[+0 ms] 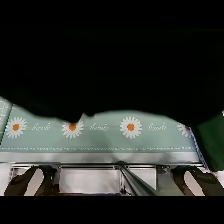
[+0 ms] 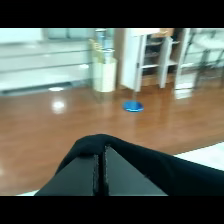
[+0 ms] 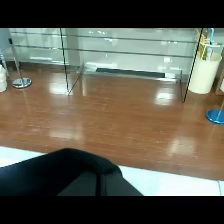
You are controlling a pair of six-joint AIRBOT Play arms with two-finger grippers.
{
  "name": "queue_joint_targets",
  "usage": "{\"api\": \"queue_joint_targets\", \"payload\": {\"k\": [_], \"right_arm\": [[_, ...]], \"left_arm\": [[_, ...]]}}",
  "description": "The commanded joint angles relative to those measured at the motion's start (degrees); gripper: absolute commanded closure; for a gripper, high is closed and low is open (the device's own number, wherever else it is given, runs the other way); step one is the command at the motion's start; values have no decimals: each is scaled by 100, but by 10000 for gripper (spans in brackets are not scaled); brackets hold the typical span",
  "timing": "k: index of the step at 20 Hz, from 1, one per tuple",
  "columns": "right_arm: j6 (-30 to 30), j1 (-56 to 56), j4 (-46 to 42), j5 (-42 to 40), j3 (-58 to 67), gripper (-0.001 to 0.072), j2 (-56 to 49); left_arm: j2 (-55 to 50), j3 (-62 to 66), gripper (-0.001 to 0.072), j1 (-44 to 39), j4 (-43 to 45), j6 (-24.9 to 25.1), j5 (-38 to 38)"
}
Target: Fold the shirts.
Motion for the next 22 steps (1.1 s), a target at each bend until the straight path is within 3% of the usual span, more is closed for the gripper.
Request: {"api": "queue_joint_targets", "payload": {"k": [1, 4, 6, 12, 19, 22], "right_arm": [[42, 0, -140, 326, -26, 689, 389], [120, 0, -109, 610, -503, 689, 444], [122, 0, -59, 614, -1145, 689, 444], [-146, 7, 667, -734, -3906, 689, 7], [-651, 481, 1259, -2741, -4293, 689, -3077], [-651, 483, 1749, -3016, -3375, 689, -4579]], "left_arm": [[629, 52, 687, -1453, 2426, -560, -304], [625, -232, 687, -2170, 3582, -896, -979], [560, -896, 687, -2203, 4017, -942, -946], [-706, -2944, 687, -2203, 4266, -1467, 142], [-3897, -2632, 686, -2201, 4186, -1725, 1989], [-5259, -1740, 686, -2175, 4166, -1893, 1971]]}}
